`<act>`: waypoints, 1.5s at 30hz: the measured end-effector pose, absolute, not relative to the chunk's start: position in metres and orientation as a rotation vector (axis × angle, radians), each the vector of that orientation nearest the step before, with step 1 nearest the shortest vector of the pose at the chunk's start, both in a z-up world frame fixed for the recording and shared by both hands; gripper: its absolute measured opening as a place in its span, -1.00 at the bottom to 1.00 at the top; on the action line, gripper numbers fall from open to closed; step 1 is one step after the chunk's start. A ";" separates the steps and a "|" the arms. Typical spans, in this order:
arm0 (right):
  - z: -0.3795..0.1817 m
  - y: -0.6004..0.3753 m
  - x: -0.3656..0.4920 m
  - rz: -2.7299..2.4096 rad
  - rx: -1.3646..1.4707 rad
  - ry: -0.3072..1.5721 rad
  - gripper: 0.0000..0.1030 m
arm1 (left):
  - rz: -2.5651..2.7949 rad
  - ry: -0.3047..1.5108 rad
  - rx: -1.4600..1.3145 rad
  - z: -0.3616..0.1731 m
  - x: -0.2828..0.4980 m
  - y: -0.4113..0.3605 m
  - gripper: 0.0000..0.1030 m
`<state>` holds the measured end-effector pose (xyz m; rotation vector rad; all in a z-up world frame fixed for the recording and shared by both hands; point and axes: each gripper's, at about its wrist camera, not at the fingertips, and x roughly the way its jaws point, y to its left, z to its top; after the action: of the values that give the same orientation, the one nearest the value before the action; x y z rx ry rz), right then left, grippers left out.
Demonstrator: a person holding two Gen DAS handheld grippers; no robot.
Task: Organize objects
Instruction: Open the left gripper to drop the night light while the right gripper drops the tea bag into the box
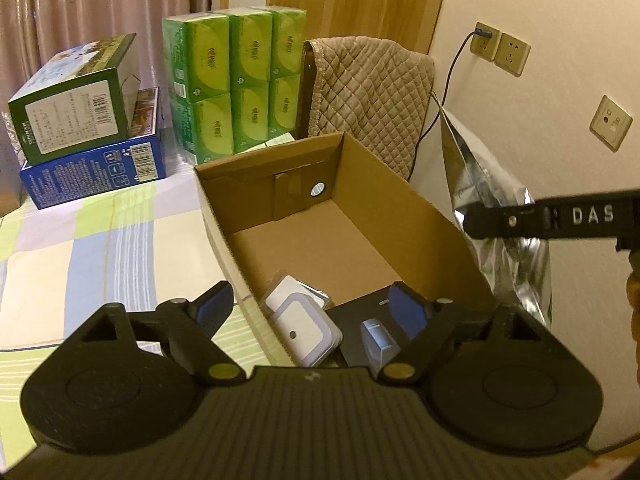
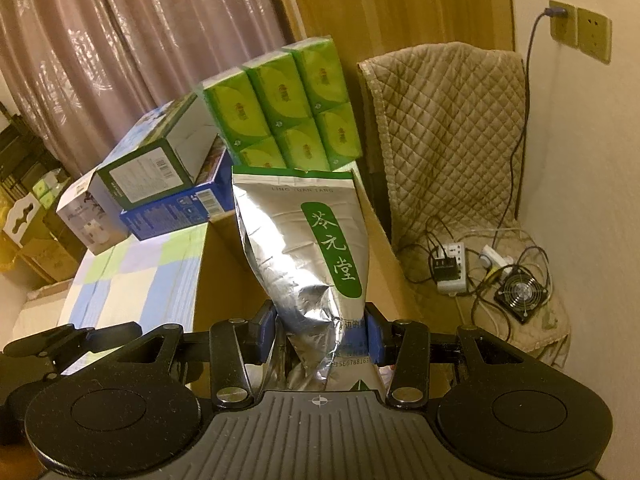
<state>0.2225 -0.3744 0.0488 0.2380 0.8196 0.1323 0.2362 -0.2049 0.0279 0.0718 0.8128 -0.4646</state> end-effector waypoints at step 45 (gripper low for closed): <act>0.053 -0.388 0.177 0.094 0.306 0.766 0.37 | -0.409 0.818 -0.008 0.029 0.200 -0.184 0.96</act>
<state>0.1773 -0.3879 0.0531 0.3063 0.7659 0.0940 0.2000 -0.1842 0.0286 -0.0084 0.8181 -0.4086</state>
